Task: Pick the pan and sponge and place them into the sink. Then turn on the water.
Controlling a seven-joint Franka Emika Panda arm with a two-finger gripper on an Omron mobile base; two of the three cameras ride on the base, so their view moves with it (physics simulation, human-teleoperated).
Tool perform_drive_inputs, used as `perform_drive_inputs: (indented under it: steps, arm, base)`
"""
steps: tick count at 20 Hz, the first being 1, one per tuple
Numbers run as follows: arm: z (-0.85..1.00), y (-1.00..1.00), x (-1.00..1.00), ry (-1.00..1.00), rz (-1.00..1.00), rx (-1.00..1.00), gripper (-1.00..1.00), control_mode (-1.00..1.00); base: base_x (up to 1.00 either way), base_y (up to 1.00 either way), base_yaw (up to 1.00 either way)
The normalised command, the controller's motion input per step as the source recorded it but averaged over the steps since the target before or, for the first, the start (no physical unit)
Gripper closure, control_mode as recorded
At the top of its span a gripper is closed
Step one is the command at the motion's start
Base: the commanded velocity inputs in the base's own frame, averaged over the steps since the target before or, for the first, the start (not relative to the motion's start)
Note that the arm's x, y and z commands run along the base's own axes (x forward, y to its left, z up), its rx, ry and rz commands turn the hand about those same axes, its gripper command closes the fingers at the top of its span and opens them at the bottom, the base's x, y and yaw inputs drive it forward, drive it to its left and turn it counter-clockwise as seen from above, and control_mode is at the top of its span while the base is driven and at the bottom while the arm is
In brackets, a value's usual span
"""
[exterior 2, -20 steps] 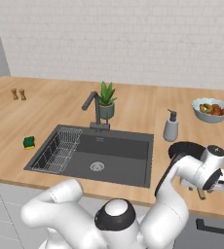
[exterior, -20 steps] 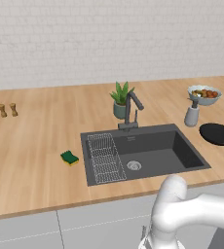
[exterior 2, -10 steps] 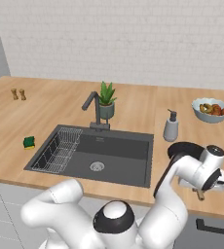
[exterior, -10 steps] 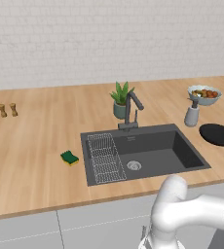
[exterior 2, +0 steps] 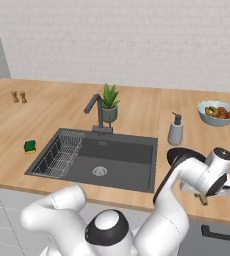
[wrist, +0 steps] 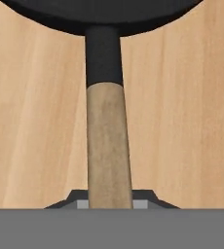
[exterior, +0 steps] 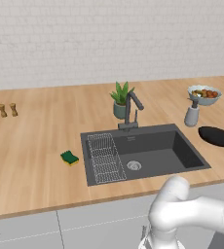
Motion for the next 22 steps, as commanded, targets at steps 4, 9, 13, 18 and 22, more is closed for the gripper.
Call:
perform_drive_inputs:
  steps: [4,9,13,18,22]
  arm:
    - [0.62,0.45,-0.1,0.0,0.02,0.0,1.0,-1.0]
    - [0.36,0.79,-0.02,-0.03,0.0,0.0,1.0,-1.0]
    - [0.17,1.0,0.0,-0.17,0.04,-0.04,1.0,-1.0]
    - [0.1,0.98,-0.03,-0.24,0.14,-0.05,1.0,-1.0]
    - [0.0,0.96,0.0,-0.18,0.16,-0.02,1.0,-1.0]
  base:
    - [0.0,0.0,0.0]
    - [0.0,0.0,0.0]
    - [0.0,0.0,0.0]
    - [0.0,0.0,0.0]
    - [0.0,0.0,0.0]
